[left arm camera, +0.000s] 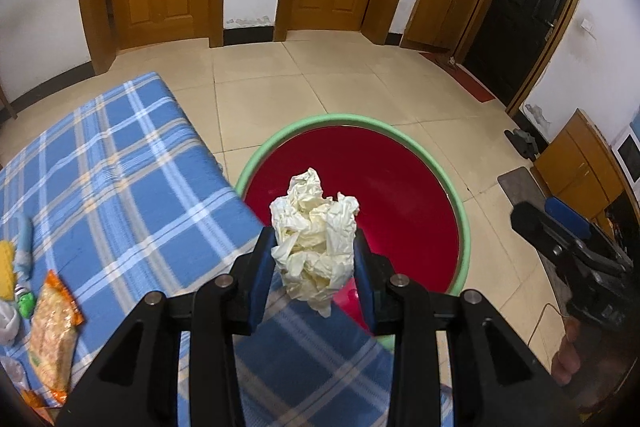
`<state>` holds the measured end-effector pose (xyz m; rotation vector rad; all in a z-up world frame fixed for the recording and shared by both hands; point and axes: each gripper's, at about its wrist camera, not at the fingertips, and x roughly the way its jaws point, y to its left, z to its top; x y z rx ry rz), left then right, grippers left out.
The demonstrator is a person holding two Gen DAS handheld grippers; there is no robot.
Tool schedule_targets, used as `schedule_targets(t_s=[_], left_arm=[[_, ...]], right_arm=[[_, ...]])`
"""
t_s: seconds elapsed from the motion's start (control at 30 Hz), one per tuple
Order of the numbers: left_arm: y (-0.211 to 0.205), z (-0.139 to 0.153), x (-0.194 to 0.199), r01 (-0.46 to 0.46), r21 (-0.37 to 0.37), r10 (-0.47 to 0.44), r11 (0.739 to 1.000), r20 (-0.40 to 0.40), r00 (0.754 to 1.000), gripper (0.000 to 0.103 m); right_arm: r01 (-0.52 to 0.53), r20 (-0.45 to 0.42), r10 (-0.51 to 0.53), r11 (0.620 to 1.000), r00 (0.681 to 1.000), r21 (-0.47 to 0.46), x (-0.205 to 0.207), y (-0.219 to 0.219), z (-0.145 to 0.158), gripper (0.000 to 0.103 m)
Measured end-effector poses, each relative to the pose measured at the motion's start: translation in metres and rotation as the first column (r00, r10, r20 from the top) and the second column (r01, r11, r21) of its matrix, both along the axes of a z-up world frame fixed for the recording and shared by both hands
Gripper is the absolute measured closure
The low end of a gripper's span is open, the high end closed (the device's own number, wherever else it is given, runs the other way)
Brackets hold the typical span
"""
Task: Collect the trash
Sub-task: 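Open the left gripper to drop the tissue into the bucket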
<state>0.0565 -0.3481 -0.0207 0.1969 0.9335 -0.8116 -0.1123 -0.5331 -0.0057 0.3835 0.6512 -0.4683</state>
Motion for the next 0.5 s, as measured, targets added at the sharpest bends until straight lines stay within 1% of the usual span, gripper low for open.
schedule_targets(t_s=[0.07, 0.13, 0.23, 0.5], left_arm=[[-0.0041, -0.0012, 0.0002, -0.002, 0.003, 0.002, 1.000, 0.000, 1.000, 0.047], [-0.0059, -0.0012, -0.0010, -0.006, 0.001, 0.006, 1.000, 0.008, 1.000, 0.042], [-0.0081, -0.0009, -0.0031, 0.002, 0.005, -0.002, 1.000, 0.009, 1.000, 0.042], [0.0017, 0.0064, -0.0063, -0.023, -0.015, 0.023, 1.000, -0.007, 1.000, 0.042]], right_arm=[[0.008, 0.001, -0.008, 1.000, 1.000, 0.009, -0.0026, -0.0034, -0.0016, 0.000], [0.011, 0.001, -0.011, 1.000, 1.000, 0.015, -0.0048, -0.0057, -0.0022, 0.000], [0.021, 0.000, -0.021, 0.999, 1.000, 0.024, -0.0062, -0.0080, -0.0038, 0.000], [0.023, 0.006, -0.023, 0.999, 1.000, 0.035, -0.0091, -0.0081, -0.0026, 0.000]])
